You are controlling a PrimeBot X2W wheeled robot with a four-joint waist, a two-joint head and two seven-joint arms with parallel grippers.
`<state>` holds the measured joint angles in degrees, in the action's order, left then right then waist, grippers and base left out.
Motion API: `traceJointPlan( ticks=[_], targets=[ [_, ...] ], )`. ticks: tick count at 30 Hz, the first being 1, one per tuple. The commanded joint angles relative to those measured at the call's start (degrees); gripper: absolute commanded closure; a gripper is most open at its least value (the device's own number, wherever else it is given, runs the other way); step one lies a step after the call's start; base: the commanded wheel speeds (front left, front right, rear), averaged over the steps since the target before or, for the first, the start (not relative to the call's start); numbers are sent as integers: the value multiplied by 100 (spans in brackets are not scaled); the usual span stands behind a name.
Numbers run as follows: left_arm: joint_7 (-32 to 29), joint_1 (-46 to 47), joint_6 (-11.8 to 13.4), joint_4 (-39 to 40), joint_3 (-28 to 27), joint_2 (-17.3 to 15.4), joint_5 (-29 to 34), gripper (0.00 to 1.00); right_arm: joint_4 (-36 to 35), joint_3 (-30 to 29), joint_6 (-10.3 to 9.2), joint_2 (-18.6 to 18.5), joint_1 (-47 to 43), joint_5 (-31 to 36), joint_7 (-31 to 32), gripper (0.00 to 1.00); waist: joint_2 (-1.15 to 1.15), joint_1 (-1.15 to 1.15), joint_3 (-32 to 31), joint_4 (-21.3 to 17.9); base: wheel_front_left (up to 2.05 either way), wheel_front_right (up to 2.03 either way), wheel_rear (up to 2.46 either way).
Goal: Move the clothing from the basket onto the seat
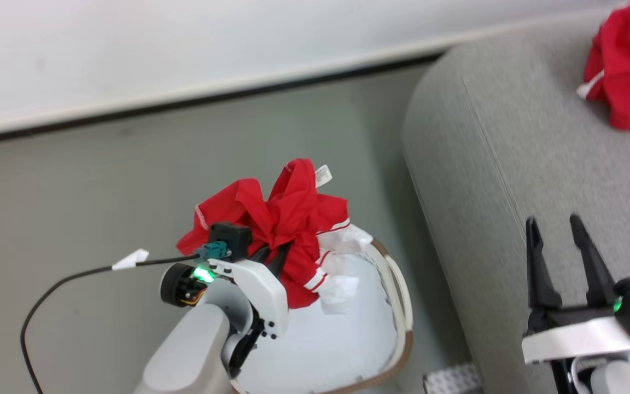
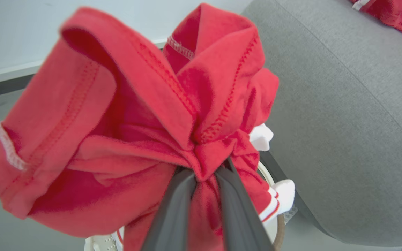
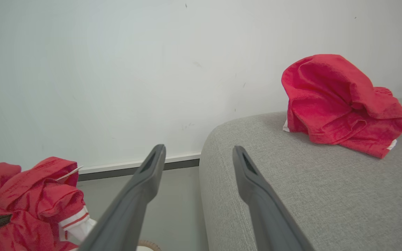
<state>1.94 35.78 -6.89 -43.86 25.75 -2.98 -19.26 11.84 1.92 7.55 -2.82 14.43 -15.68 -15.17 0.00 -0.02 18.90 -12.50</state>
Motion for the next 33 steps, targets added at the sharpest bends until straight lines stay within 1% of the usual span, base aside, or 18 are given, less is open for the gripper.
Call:
traceJointPlan(
  ticks=[1,4,5,7,12,19,26,33],
  targets=[
    [26,-185,71,312,-26,-1,-109,100,77,-21,-13,-19,-233,116,4,0,0,2,-656,441,0,0,0],
    [10,-344,172,817,-53,-3,-193,100,181,-17,-13,-18,-442,264,4,0,0,2,-939,547,0,0,0],
    [10,-344,172,817,-53,-3,-193,100,181,-17,-13,-18,-442,264,4,0,0,2,-939,547,0,0,0],
    [-14,-433,236,1175,-85,-12,-220,100,227,-14,-13,-18,-575,348,5,0,0,2,-1092,603,0,0,0],
    [-28,-673,449,1969,-234,-119,-312,100,375,47,-13,-17,-839,496,5,0,0,2,-1483,674,0,0,0],
    [-131,-916,677,2866,-344,-241,-378,100,541,184,-13,-16,-1144,684,5,0,0,2,-1916,743,0,0,0],
    [-336,-1087,751,3505,-307,-318,-432,100,625,414,-13,-16,-1388,660,5,0,0,2,-2255,788,0,0,0],
    [-502,-1213,851,3847,-270,-403,-427,100,491,668,-13,-17,-1369,631,5,0,0,2,-2291,800,0,0,0]
  ],
)
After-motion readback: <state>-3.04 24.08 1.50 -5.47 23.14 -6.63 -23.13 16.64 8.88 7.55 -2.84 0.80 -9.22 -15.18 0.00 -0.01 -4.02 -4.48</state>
